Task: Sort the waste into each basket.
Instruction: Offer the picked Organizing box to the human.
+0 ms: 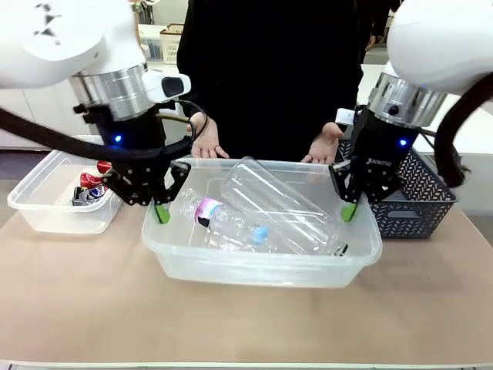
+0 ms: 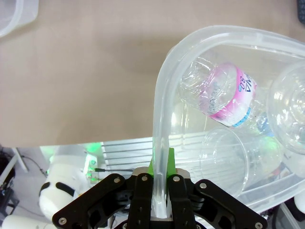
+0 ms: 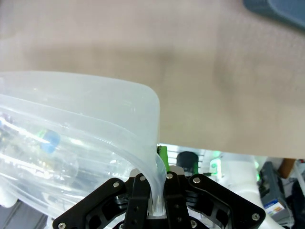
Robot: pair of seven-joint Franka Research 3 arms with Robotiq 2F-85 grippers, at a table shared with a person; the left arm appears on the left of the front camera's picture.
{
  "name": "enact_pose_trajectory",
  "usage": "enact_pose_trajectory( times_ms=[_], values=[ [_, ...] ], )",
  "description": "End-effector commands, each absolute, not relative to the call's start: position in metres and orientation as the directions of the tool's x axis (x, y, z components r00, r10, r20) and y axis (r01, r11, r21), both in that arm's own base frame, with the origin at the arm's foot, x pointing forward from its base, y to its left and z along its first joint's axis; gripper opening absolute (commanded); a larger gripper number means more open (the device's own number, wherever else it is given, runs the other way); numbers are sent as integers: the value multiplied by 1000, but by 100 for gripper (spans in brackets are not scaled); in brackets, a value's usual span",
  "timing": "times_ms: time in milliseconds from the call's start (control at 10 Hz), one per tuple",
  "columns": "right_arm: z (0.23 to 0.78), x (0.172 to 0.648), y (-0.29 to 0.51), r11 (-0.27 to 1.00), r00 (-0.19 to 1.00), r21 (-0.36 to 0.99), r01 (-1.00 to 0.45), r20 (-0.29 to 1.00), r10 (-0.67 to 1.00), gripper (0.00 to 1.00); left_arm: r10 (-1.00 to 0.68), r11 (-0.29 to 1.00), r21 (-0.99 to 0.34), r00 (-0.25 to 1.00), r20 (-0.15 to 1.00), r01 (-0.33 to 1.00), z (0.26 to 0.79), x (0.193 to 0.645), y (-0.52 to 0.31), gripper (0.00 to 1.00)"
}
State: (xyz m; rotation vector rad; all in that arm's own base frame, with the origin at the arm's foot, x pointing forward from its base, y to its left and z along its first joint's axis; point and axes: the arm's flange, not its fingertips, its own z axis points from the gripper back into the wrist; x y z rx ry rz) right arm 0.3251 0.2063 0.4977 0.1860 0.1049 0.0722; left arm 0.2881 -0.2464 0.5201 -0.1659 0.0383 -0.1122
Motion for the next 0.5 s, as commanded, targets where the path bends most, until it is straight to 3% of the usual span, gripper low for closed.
enact_pose_trajectory(
  times_ms=[0, 400],
  values=[
    [507, 396, 223, 973, 984, 199, -121, -109, 144, 3, -128, 985, -125, 991, -39, 122, 533, 357, -263, 5],
    [484, 452, 225, 968, 984, 227, -105, -118, 134, 3, -115, 981, -169, 987, -111, 96, 504, 438, -264, 5]
  ],
)
